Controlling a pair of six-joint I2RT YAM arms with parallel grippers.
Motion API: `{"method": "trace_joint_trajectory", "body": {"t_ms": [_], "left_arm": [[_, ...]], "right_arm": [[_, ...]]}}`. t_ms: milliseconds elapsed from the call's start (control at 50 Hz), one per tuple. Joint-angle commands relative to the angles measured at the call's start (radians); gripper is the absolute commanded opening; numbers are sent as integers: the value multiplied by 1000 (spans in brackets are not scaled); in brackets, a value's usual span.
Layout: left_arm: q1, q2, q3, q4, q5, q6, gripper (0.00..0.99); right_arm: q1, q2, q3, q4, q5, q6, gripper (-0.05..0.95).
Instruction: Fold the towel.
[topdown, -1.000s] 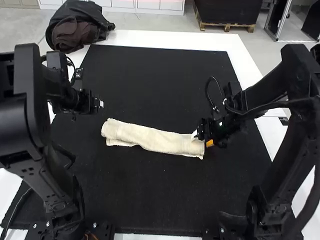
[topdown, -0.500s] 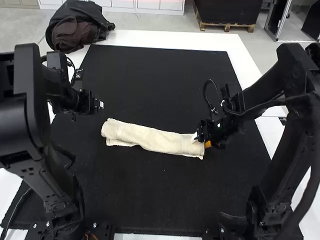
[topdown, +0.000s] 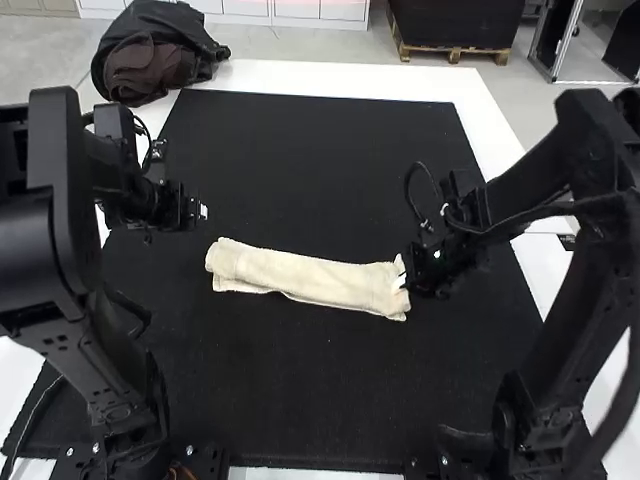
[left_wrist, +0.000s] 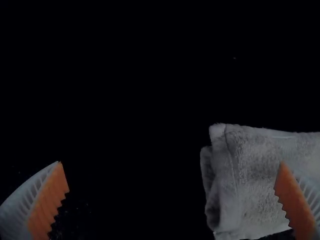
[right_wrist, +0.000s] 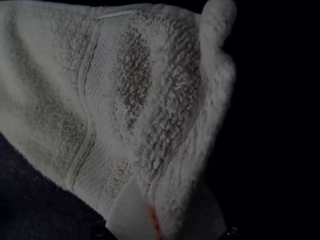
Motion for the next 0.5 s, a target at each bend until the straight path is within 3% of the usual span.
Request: {"method": "trace_joint_trajectory", "body": {"t_ms": [0,240,480], "left_arm": [[-4,-25,15,7,8,-15,967],[-8,-31,14,14,9,-30,967],[-8,-29,3,17,3,-29,967]], "right_arm": [[-43,-90,26,-19,-9,-12,-23],[-45,-165,63,-68,-32,5,-23],[26,-170,123,-120,-69,43,-23]]}}
